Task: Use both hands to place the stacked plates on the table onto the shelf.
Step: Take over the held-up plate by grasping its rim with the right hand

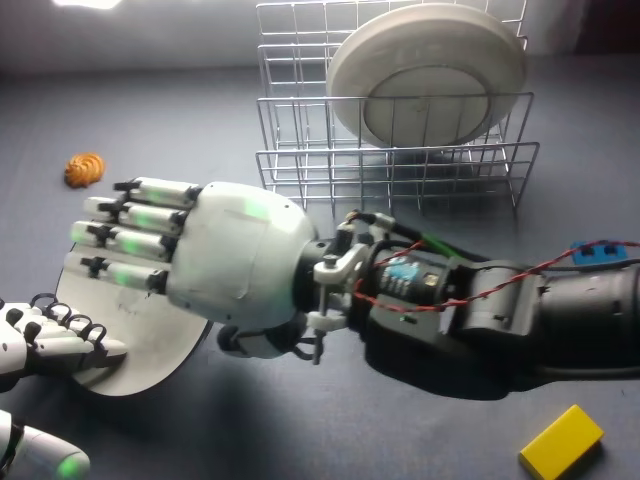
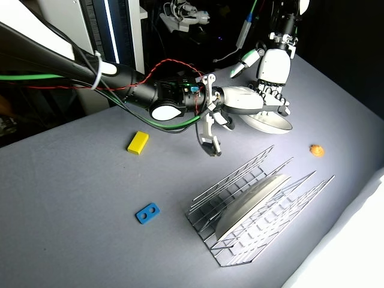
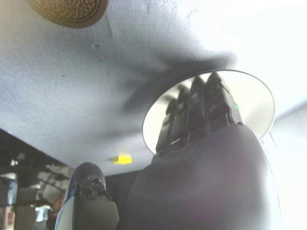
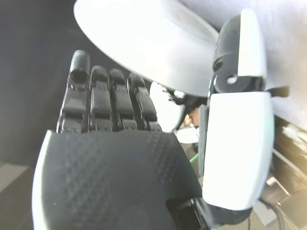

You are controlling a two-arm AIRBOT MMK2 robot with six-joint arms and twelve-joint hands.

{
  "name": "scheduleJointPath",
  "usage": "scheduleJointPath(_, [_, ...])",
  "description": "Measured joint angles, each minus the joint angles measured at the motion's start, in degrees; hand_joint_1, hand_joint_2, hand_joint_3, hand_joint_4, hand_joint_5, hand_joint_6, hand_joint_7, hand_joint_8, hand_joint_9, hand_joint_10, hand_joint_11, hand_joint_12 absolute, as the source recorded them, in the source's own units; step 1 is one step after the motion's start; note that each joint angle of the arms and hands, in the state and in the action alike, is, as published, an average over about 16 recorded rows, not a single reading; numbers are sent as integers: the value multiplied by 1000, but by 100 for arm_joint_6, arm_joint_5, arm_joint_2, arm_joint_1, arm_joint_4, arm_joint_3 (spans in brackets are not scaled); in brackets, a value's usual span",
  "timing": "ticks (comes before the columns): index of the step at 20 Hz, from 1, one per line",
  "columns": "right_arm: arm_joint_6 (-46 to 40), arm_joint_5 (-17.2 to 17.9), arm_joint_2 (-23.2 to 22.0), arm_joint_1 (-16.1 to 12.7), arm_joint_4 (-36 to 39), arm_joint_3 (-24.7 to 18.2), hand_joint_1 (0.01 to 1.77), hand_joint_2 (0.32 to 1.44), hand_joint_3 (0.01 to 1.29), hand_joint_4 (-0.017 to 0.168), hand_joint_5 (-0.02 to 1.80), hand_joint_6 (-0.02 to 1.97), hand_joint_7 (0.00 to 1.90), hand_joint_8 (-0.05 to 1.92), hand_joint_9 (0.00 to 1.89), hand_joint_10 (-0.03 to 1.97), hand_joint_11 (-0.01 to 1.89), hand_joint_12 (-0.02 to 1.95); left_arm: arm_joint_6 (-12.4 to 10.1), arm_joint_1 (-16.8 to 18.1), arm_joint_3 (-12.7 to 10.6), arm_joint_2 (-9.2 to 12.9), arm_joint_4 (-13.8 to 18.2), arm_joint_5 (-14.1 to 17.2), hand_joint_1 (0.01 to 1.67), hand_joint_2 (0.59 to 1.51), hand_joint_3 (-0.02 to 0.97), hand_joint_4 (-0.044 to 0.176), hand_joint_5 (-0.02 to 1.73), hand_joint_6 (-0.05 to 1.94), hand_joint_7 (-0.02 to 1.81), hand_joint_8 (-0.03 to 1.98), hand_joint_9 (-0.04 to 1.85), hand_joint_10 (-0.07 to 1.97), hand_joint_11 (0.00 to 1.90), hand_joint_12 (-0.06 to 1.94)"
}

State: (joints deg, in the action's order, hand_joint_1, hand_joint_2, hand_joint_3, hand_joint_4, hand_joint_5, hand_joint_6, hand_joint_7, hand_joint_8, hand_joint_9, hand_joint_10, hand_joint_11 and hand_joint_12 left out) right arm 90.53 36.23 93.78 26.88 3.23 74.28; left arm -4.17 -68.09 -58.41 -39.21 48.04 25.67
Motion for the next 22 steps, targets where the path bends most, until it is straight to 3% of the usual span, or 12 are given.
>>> scheduleJointPath(10, [20, 184, 423, 63, -96, 406, 1133, 933, 12, 4, 222, 20, 172, 14, 163, 22, 18, 794, 0, -11, -20, -3, -40, -3, 13, 1044, 11, -7, 67, -24, 58, -1, 37, 11, 13, -20])
scheduleJointPath(15, [19, 259, 489, 87, -118, 437, 1237, 961, 12, 4, 425, 20, 404, 13, 385, 34, 112, 983, 0, -21, -31, -6, -60, 2, 13, 1043, 11, -7, 70, -23, 58, -1, 38, 11, 13, -21])
scheduleJointPath(22, [27, 395, 540, 153, -98, 442, 1261, 986, 11, 4, 737, 149, 774, 113, 792, 45, 390, 1218, -1, -33, -87, -15, -95, 46, 13, 1043, 12, -5, 74, -16, 65, 0, 39, 11, 13, -20])
